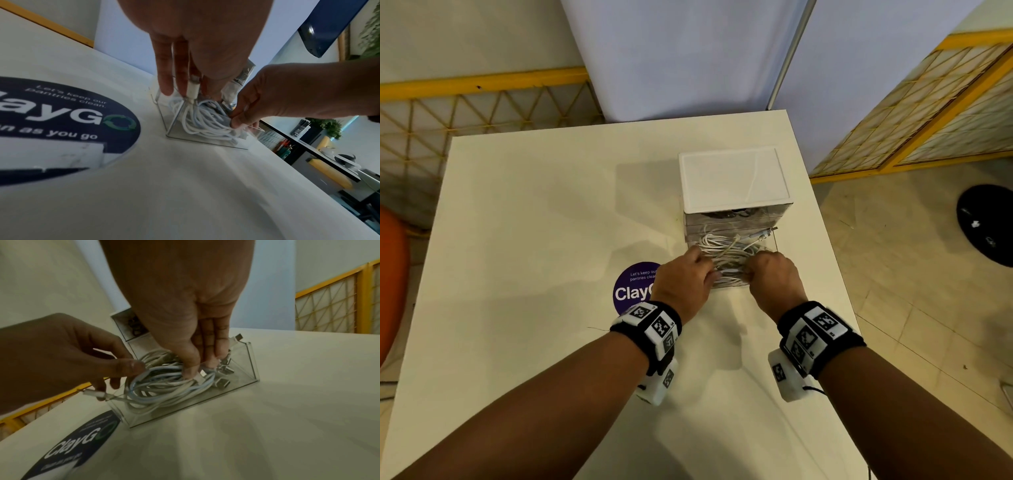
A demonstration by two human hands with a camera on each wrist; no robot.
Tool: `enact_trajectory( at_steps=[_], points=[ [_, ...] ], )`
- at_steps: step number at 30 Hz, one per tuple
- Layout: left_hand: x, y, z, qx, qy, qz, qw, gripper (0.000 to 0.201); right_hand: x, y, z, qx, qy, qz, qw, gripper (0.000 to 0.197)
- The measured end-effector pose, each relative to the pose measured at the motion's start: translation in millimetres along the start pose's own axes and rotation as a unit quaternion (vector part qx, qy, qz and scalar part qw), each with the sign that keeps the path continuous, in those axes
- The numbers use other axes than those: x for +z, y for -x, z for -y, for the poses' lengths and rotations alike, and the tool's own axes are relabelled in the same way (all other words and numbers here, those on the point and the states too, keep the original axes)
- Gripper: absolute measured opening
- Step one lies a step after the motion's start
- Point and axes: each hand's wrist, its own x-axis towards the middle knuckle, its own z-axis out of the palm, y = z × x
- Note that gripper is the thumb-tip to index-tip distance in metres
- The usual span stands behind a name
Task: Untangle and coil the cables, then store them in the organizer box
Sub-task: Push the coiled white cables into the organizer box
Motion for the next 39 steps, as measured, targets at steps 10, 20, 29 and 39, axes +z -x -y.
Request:
enact_trajectory(
  at_steps=[10,20,29,39],
  points=[
    [8,4,-13,0.062,-0.008,-0.024,0.998,0.038,-22,-5,-7,0.046,-0.115,-0.006,0.992,0.013],
    [7,5,-6,0.117,-0.02,-0.021,0.993,0.038,-11,19,16,-0.161,-0.025,-0.111,0.98,0.028],
    [-15,40,19,-0.098,0.117,0.011,0.988,0.03,15,16,0,-0.085,-0.049,-0.103,0.99,0.013],
    [-8,27,13,-0.27,0.379,-0.036,0.884,0.015,14,3,4,-0.026,-0.122,-0.056,0.991,0.018]
  ],
)
